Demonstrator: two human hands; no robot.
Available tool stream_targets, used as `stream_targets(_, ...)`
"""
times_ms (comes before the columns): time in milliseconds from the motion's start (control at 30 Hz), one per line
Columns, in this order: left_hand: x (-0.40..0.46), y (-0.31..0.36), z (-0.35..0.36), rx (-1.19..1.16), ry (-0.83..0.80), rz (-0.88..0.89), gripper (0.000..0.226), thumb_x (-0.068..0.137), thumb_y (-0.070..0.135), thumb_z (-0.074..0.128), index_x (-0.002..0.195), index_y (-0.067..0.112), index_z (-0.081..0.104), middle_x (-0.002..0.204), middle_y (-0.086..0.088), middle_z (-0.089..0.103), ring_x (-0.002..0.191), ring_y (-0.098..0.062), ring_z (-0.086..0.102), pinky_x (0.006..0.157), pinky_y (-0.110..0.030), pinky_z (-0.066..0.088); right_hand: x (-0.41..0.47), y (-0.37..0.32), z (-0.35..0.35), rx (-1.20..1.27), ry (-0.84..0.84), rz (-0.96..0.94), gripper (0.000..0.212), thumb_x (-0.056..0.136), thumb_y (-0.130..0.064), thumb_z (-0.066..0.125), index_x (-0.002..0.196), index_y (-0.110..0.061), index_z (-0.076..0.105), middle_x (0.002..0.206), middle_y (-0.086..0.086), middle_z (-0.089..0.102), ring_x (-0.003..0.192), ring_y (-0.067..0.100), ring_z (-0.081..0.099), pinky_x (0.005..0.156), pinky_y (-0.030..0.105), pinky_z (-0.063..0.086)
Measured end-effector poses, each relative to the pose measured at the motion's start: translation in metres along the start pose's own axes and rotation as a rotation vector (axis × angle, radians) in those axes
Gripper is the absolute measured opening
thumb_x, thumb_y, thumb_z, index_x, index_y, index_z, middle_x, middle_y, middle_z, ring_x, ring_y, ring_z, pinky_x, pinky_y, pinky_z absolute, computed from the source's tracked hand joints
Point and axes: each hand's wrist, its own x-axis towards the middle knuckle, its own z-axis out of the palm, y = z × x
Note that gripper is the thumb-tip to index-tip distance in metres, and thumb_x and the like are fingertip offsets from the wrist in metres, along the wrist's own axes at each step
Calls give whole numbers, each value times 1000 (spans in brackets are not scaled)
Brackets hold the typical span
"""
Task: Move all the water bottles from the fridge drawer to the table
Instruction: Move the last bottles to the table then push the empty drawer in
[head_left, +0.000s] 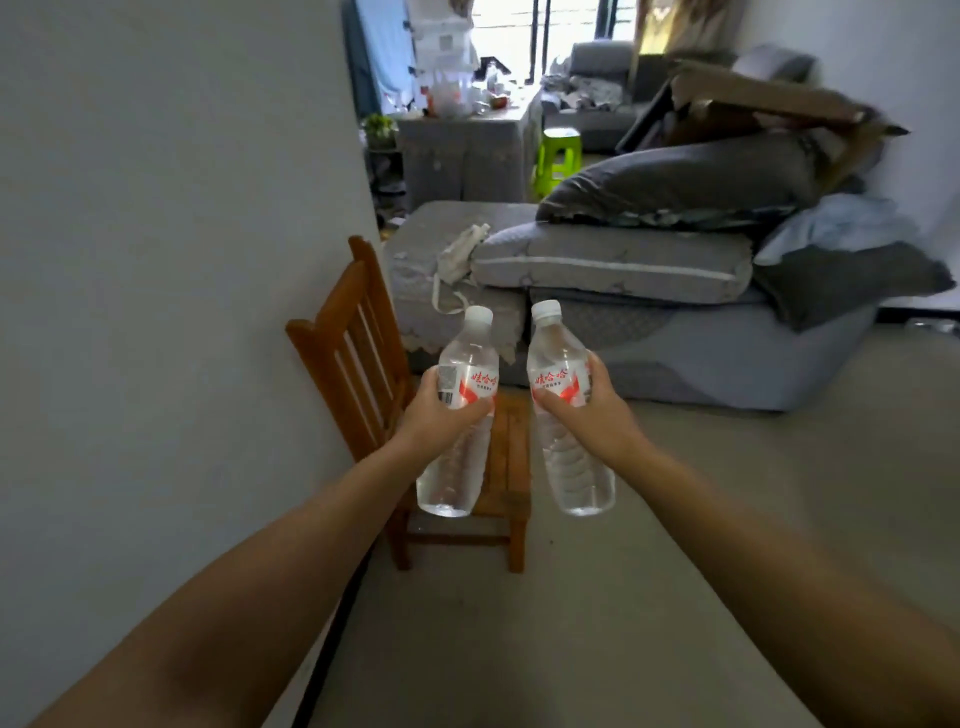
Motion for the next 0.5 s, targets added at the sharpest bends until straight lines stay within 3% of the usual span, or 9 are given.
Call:
stream_targets(67,28,7,21,2,-50,5,66,78,35,75,132,28,36,113,6,58,102,-14,60,79,-29,51,6,11,-16,20,91,42,79,86,-43,67,148,-30,20,115,-12,55,87,-1,57,68,17,47)
stream_targets(167,51,14,54,-15,-111,7,66,77,37,75,131,27,37,108,7,59,99,-13,60,82,-32,53,9,28,-39,15,177,78,76,84,-40,69,145,-29,25,116,-10,57,97,7,61,83,29,52)
stream_targets(367,99,33,147,40,-344,44,65,77,37,75,130,28,37,109,8,60,96,-9,61,80,-29,51,19,69,-112,-27,398,163,67,84,-29,72,139,-22,33,116,-6,55,99,10,59,68,11,40)
stream_targets(500,142,51,225,71,-473,75,63,77,37,75,128,29,38,106,11,59,92,-4,59,74,-24,47,43,104,-175,-77,504,195,66,81,-37,73,135,-25,38,116,-7,58,99,7,60,78,23,49)
